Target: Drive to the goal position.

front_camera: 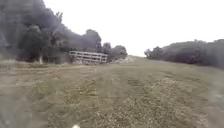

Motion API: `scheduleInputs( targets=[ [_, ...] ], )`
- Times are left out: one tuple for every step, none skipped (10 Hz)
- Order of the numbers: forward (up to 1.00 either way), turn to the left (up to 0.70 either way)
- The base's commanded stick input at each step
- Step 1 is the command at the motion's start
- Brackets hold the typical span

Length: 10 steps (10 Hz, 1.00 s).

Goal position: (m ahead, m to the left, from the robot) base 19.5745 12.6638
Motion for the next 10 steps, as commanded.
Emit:
scheduleInputs(
  targets=[
    [0.60,-0.04],
    [0.60,-0.05],
    [0.60,-0.06],
    [0.60,-0.08],
    [0.60,0.00],
    [0.60,0.00],
    [0.60,0.00],
    [0.60,0.00],
    [0.60,0.00],
    [0.60,-0.05]
  ],
)
